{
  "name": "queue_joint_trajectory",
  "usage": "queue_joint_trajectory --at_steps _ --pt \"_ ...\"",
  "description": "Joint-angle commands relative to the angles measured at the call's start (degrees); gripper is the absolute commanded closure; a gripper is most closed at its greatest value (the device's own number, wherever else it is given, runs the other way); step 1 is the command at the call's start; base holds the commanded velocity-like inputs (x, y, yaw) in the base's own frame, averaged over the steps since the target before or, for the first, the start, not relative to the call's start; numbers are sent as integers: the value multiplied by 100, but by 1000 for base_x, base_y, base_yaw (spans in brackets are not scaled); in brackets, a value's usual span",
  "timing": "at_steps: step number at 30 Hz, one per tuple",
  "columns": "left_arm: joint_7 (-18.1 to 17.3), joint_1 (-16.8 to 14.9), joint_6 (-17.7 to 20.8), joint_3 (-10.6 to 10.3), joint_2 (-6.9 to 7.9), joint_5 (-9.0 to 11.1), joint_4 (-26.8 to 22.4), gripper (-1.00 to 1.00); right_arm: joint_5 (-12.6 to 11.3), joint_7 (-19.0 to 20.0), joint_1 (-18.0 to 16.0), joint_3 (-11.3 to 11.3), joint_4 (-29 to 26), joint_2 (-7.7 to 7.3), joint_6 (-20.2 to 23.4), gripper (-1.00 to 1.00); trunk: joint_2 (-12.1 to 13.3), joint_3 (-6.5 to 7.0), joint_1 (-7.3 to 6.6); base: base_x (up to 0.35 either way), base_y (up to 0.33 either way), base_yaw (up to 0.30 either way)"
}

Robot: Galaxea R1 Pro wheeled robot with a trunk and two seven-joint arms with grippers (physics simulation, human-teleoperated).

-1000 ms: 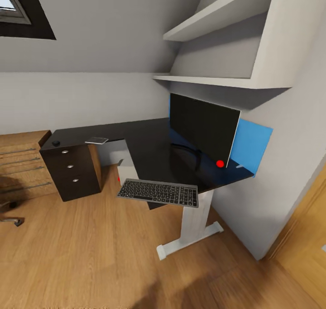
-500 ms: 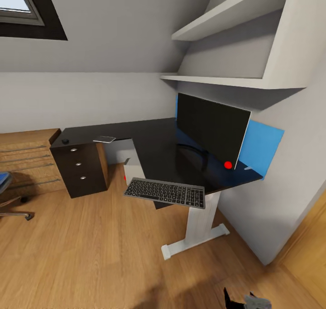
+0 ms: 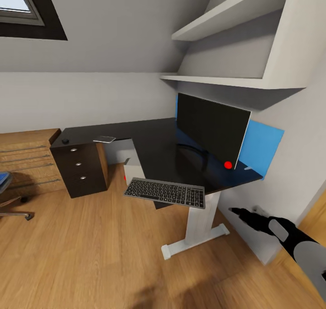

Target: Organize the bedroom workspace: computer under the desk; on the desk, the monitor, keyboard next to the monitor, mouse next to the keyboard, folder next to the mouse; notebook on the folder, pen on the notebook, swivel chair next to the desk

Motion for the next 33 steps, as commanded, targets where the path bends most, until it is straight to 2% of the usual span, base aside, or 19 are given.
queue_joint_trajectory --at_steps 1,3,6,8,9,11,12,13,14,15,19,22,24,25,27,29,31,32,33 --pt "49 0 -1 -50 2 4 -10 -100 -70 191 -8 44 -11 -16 167 -100 -3 -6 0 0 0 0" --pt "49 0 -3 -52 4 4 -12 -100 -119 705 -17 48 -28 -58 503 -100 -3 -6 0 0 0 0" --pt "55 0 -3 -60 9 2 -110 -100 -162 1477 -23 52 -26 -231 926 -100 -3 -6 0 0 0 0" --pt "81 0 22 -63 22 -11 -664 -100 -172 2029 -24 53 -10 -329 1301 -100 -3 -6 0 0 0 0" --pt "168 0 804 -48 432 -32 -2613 -100 -171 2392 -17 57 -3 -366 1475 -100 -3 -6 0 0 0 0" --pt "239 0 1361 -30 540 -20 -3203 -100 -171 2420 -14 59 -2 -365 1482 -100 -3 -6 0 0 0 0" --pt "318 0 1982 -6 646 -13 -3783 -100 -172 2439 -9 60 -2 -361 1484 -100 -3 -6 0 0 0 0" --pt "354 0 2285 16 695 -8 -4049 -100 -171 2445 -7 60 -2 -359 1484 -100 -3 -6 0 0 0 0" --pt "433 0 3200 169 821 -1 -4817 -100 -170 2461 -3 61 -2 -352 1485 -100 -3 -6 0 0 0 0" --pt "443 0 3443 245 850 0 -5031 -100 -169 2465 -2 62 -2 -349 1485 -100 -3 -6 0 0 0 0" --pt "450 0 3768 360 940 -15 -5327 -100 -162 2471 0 69 -3 -340 1470 -100 -3 -6 0 0 0 0" --pt "445 0 3823 384 1237 0 -5352 -100 -158 2471 3 88 -6 -320 1359 -100 -3 -6 0 0 0 0" --pt "437 0 3795 383 1551 9 -5401 -100 -157 2471 8 91 -18 -239 1152 -100 -3 -6 0 0 0 0" --pt "438 0 3784 381 1567 13 -5400 -100 -157 2471 8 91 -18 -227 1131 -100 -3 -6 0 0 0 0" --pt "446 0 3754 370 1582 18 -5381 -100 -157 2471 8 94 -19 -203 1088 -100 -3 -6 0 8 0 0" --pt "455 0 3729 339 1502 16 -5265 -100 -157 2471 10 92 -19 -179 1056 -100 -3 -6 0 91 0 0" --pt "458 0 3717 329 1337 16 -5018 -100 -157 2471 16 86 -19 -168 1040 -100 -3 -6 0 218 0 0" --pt "456 0 3702 325 1126 -10 -4493 -100 -165 2473 20 86 -31 -163 1038 -100 -3 -6 0 258 0 0" --pt "455 0 3692 325 1095 -17 -4406 -100 -167 2473 20 87 -32 -162 1038 -100 -3 -6 0 223 0 0"
